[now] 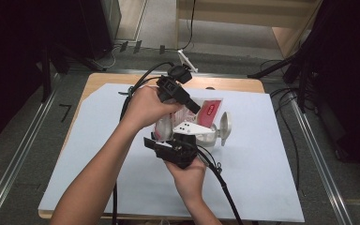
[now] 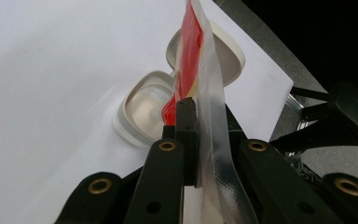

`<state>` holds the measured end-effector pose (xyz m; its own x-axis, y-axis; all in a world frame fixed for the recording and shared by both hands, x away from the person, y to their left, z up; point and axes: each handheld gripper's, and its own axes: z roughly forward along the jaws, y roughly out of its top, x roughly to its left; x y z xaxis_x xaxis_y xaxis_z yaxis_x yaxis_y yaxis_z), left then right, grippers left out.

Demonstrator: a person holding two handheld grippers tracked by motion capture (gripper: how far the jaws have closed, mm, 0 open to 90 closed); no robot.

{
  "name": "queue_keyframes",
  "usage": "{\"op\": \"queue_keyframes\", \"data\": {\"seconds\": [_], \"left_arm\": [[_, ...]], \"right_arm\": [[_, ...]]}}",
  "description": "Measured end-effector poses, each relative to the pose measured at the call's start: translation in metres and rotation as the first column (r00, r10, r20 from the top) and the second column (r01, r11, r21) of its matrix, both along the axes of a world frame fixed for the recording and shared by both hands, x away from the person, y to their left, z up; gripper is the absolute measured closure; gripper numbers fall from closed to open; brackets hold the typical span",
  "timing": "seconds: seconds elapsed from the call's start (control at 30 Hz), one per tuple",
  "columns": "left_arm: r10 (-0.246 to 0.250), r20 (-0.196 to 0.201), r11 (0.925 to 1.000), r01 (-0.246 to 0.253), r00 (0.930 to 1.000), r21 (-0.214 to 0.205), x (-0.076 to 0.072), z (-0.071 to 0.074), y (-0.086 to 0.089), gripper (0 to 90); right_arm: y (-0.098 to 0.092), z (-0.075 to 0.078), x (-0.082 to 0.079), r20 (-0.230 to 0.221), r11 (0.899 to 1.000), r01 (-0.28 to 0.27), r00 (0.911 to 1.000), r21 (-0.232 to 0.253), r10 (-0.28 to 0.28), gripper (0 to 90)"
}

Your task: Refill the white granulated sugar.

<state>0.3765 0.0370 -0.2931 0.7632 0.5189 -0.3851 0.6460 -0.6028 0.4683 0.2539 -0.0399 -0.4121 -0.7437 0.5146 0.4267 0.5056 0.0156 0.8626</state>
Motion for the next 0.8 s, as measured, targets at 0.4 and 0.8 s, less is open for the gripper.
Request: {"op": "queue_keyframes", "data": {"seconds": [0.4, 0.8], "left_arm": [[0.011, 0.024, 0.9999, -0.011, 0.9996, -0.005, 0.001, -0.002, -0.006, 84.8], [-0.005, 0.025, 1.0000, 0.005, 0.9997, 0.002, 0.002, -0.007, -0.015, 85.0]], "right_arm": [[-0.005, -0.003, 0.004, -0.006, 1.000, 0.022, 0.9997, -0.006, -0.022, 63.5], [-0.009, -0.009, 0.004, -0.013, 0.999, 0.048, 0.9988, 0.006, -0.048, 63.5]]}}
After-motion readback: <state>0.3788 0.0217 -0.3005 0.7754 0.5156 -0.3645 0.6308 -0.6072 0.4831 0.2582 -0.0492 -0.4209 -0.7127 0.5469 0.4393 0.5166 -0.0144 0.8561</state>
